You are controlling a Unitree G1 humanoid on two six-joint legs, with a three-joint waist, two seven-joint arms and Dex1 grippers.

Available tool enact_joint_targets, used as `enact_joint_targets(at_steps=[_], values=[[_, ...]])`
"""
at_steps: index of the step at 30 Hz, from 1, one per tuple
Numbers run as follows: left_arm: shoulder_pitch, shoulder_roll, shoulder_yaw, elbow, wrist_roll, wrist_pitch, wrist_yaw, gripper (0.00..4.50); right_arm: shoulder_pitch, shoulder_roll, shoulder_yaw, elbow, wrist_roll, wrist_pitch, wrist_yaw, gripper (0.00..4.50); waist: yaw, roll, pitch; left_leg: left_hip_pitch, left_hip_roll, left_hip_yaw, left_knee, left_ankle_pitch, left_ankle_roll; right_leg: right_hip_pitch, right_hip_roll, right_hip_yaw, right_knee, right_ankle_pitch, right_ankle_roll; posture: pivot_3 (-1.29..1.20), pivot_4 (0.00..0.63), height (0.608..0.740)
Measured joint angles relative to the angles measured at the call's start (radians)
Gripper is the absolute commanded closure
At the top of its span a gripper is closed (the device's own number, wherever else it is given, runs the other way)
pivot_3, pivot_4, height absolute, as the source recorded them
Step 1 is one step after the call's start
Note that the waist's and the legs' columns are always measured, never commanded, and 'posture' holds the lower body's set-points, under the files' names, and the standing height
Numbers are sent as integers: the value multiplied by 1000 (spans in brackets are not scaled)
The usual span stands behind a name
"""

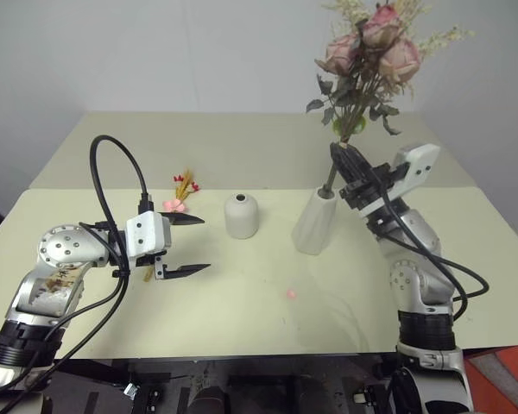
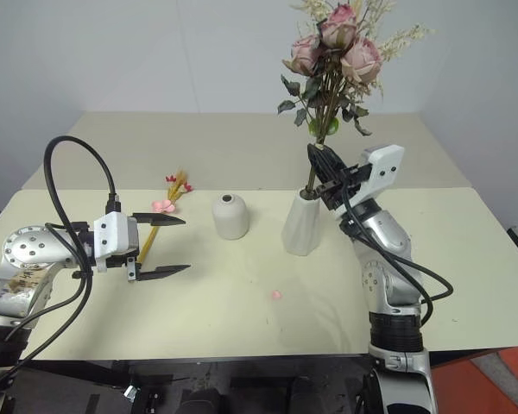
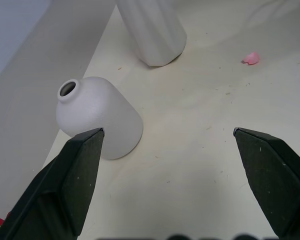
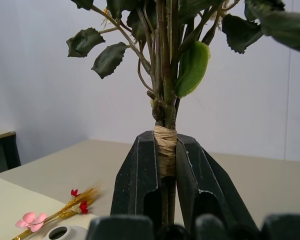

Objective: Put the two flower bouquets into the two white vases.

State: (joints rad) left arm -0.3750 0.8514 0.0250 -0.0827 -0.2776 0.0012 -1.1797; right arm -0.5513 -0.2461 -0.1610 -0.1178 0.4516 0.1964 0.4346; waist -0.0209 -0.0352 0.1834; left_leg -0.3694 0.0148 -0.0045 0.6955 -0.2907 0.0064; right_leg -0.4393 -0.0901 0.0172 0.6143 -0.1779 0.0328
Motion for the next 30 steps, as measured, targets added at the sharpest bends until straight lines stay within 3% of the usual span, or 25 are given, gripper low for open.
enact_joint_targets(at_steps=[17,29,30], values=[[-14,-1,-2,18,0,-18,-3,0,60,21,16,-36,-19,-19,-3,4262,0,0,0,0,0,0,0,0,0,0,0,0,0,0,0,0,150,740],[-19,-6,-2,25,2,-11,20,0,142,-2,32,-114,-4,-7,30,203,2,0,0,0,0,0,0,0,0,0,0,0,0,0,0,0,150,740],[-16,-13,2,21,10,12,56,0,179,-28,31,-157,15,21,41,203,6,0,0,0,0,0,0,0,0,0,0,0,-1,0,0,0,150,740]])
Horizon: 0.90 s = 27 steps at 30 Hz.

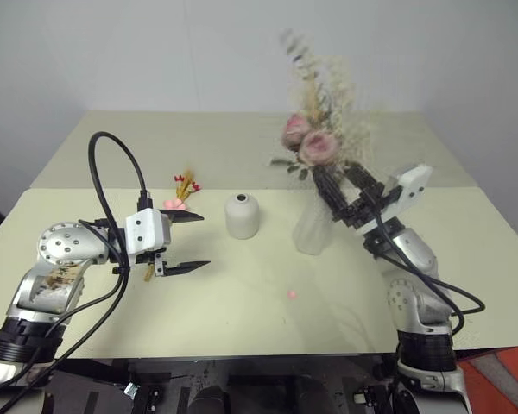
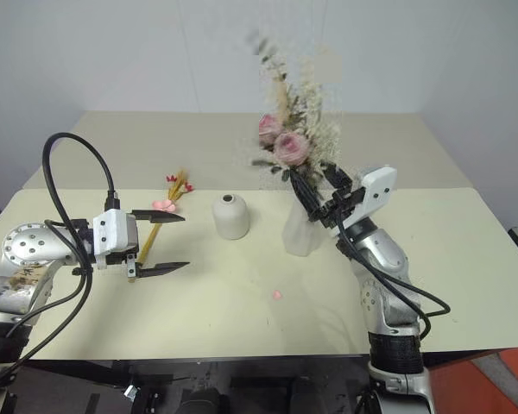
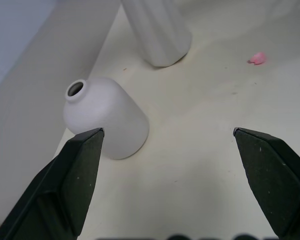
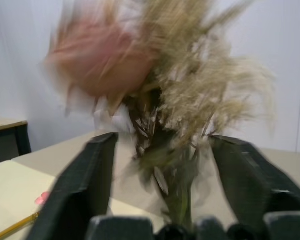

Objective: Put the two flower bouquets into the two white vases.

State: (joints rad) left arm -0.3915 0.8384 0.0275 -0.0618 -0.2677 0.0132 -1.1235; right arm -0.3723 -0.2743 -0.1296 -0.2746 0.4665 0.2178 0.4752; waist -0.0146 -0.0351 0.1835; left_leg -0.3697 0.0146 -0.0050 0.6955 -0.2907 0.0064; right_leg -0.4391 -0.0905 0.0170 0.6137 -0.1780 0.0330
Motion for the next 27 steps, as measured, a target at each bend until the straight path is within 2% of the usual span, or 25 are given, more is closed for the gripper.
enact_joint_targets(at_steps=[3,7,11,15,18,21,27], values=[[1,-18,17,-7,72,137,163,0,107,-111,-6,-118,62,150,5,203,5,0,0,-1,0,-1,1,0,0,1,-1,-1,0,0,0,0,150,740],[-89,-28,4,-20,125,477,320,0,231,-347,-48,-247,117,350,49,203,7,0,0,0,-1,-2,2,0,0,2,0,-1,0,0,1,0,150,740],[-265,-51,-51,36,152,761,389,0,276,-496,-141,-315,193,424,139,203,1,-1,-1,1,-1,-2,2,0,0,3,1,-1,-1,0,1,0,150,740],[-434,-79,-164,194,182,993,406,0,300,-639,-231,-355,249,464,240,203,-4,-2,-1,1,-1,-2,1,0,0,3,1,-1,-1,0,1,0,150,740],[-483,-100,-178,297,185,1071,418,0,305,-677,-267,-388,267,474,264,203,-8,-2,-1,0,-1,-3,1,0,0,3,1,-1,-1,0,1,0,150,740],[-517,-127,-130,379,166,1130,445,0,308,-681,-292,-425,304,496,259,203,-3,-2,-1,0,-1,-3,2,0,0,3,1,-1,-1,0,1,0,150,740],[-521,-128,-124,404,142,1200,442,0,321,-679,-321,-485,341,519,207,203,3,-2,-1,-1,-2,-3,3,0,0,3,0,-1,0,0,1,0,150,740]])
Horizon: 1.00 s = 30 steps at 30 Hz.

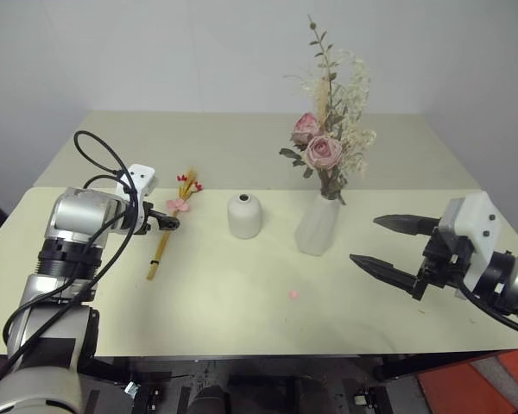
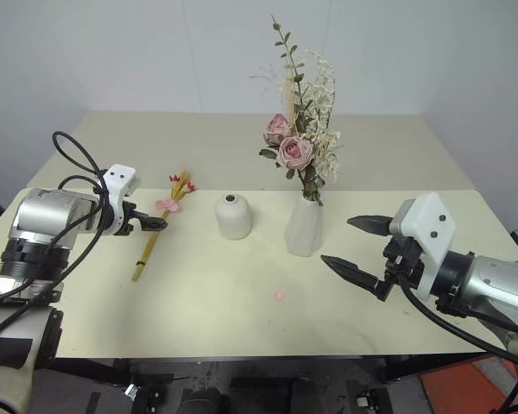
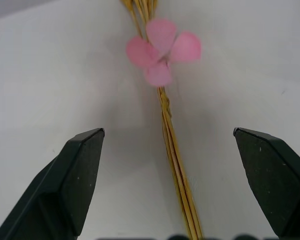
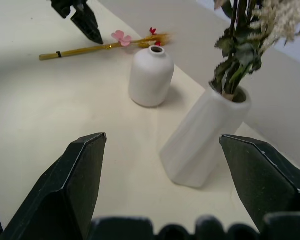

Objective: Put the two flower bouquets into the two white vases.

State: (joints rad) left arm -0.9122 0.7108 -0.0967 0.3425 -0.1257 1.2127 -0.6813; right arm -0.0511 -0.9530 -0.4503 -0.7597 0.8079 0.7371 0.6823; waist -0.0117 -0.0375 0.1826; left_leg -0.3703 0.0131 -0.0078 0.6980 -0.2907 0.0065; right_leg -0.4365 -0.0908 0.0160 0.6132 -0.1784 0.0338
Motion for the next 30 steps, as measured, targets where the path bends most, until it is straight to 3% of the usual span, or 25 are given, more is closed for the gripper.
enact_joint_targets(at_steps=[6,21,27,30], values=[[0,-2,-34,52,-7,21,-28,0,26,0,-12,-21,22,14,-19,203,1,0,0,0,0,0,0,0,0,0,0,0,0,0,0,0,150,740],[-43,-38,-81,229,24,-141,-67,4468,69,7,-36,-46,22,14,-78,176,17,-1,-2,2,0,0,1,0,0,3,-1,0,0,0,0,0,150,740],[-46,-68,-65,249,42,-196,-20,4468,74,6,-36,-45,19,14,-78,176,23,-1,-3,2,0,0,1,0,0,4,-1,-1,0,0,0,0,150,740],[-36,-122,51,260,40,-301,127,4468,74,6,-36,-40,6,13,-75,176,22,-1,-2,1,0,-1,2,0,0,4,-1,-1,0,0,0,0,150,740]])
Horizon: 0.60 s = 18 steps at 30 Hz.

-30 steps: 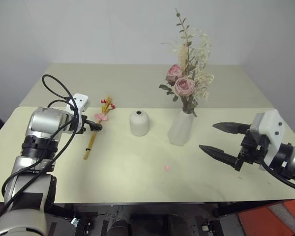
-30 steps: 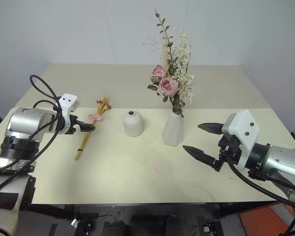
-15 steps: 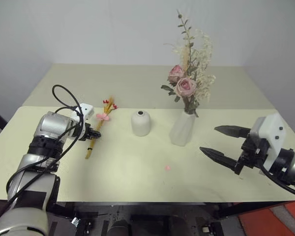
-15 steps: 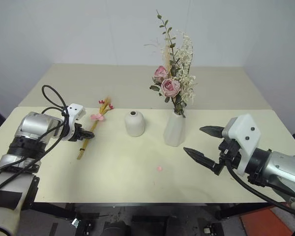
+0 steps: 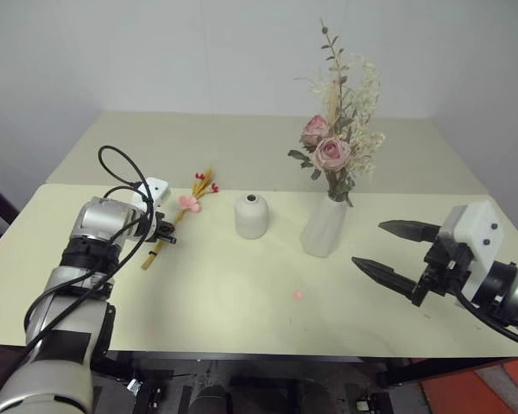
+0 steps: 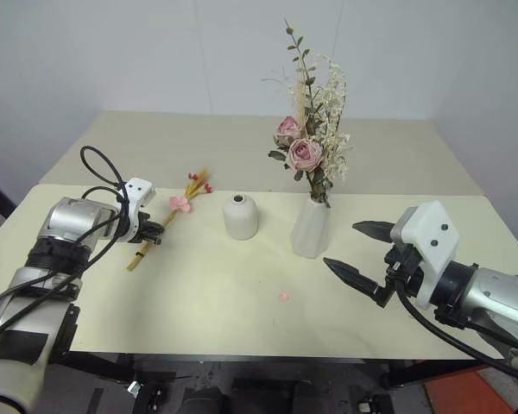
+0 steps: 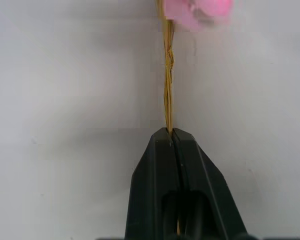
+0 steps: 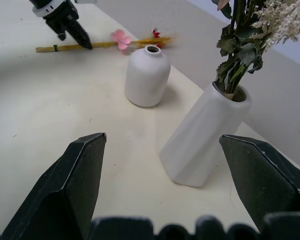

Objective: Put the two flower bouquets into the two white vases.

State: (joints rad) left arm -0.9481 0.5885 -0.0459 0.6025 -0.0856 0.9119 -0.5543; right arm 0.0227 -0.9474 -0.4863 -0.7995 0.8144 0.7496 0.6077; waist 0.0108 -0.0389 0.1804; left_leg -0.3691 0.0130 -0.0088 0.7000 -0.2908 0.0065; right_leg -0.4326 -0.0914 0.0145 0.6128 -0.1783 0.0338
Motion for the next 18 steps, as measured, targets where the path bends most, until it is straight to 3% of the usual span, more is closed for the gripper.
enact_joint_targets(at_steps=[3,7,12,18], values=[[5,-65,155,-56,-34,-160,152,4468,0,0,0,4,-27,-12,2,176,1,-1,0,-3,0,0,1,0,0,-3,-1,0,0,1,0,0,150,740],[-17,-137,252,-124,-84,-303,208,4468,-1,22,2,6,-51,-38,1,176,2,-1,0,-3,-1,0,2,0,0,-2,-1,0,-1,1,1,0,150,740],[-51,-265,309,-107,-174,-574,172,4468,-6,61,6,7,-65,-70,0,176,3,-2,0,-2,-1,0,2,0,0,0,-1,0,-2,1,1,0,150,740],[-101,-349,395,-50,-364,-679,3,4468,53,114,-39,-4,-64,-111,4,176,-4,-2,0,-2,-1,1,2,0,0,0,-1,1,-2,1,1,0,150,740]])
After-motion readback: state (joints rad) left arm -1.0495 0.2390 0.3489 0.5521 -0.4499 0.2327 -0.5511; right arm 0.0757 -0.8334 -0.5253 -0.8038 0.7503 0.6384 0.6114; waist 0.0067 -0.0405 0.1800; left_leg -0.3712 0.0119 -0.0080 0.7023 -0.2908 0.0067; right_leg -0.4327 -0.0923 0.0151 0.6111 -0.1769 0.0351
